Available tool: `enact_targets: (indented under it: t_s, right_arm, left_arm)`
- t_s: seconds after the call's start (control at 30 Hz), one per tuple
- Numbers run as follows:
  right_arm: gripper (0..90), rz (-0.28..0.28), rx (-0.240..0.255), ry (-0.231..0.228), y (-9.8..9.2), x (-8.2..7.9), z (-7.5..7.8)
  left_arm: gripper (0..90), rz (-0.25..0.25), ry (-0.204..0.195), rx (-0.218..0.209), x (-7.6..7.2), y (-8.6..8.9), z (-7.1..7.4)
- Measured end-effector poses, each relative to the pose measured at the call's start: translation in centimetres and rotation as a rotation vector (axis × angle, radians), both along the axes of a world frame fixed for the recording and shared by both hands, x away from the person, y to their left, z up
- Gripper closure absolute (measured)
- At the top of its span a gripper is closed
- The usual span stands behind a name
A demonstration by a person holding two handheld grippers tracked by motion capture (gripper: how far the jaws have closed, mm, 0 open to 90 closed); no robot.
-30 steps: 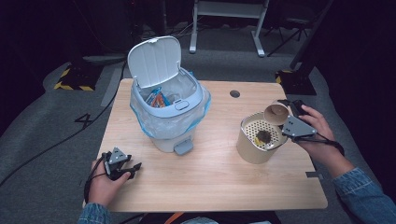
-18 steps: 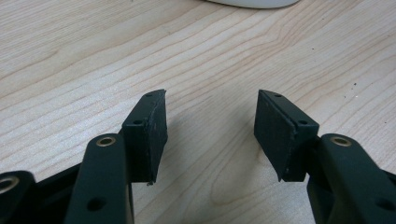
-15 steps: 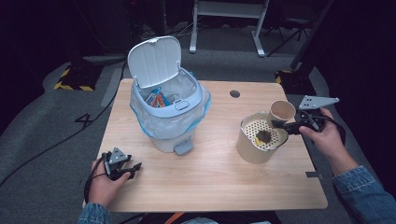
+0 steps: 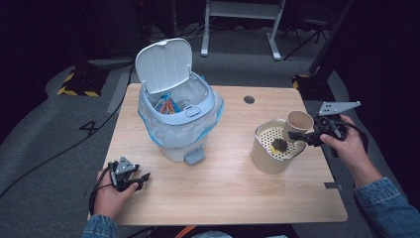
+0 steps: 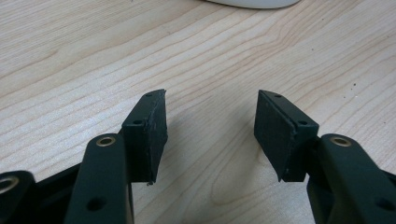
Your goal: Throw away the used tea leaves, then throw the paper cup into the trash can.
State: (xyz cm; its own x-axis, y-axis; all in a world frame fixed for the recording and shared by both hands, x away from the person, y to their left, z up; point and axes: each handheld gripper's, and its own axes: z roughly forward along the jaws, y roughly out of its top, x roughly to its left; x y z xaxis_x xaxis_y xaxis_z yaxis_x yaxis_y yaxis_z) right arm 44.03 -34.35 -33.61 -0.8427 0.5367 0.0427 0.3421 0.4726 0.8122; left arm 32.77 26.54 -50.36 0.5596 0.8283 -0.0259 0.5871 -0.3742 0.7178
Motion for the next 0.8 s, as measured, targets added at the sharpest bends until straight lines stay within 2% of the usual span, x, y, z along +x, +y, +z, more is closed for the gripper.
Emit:
enact_targets:
  t_s: [0.13,0.4,0.63,0.67,0.8]
  right_arm:
    - [29.8,0.026,0.010,-0.012,0.7,-0.7,0.6]
    - [29.5,0.054,0.010,-0.023,2.0,-0.6,1.4]
    - [29.5,0.088,0.006,-0.043,3.7,0.2,2.8]
    - [29.5,0.102,0.009,-0.050,4.5,0.6,3.7]
    - [29.5,0.130,0.013,-0.066,6.0,1.4,5.1]
  left_arm:
    - [44.4,0.000,-0.002,0.002,0.0,0.0,0.0]
    - [44.4,0.000,-0.003,0.002,0.0,0.0,0.0]
    - [44.4,0.001,-0.004,0.003,0.0,0.0,0.0]
    - [44.4,0.001,-0.004,0.002,0.0,0.0,0.0]
    - [44.4,0.001,-0.004,0.003,0.0,0.0,0.0]
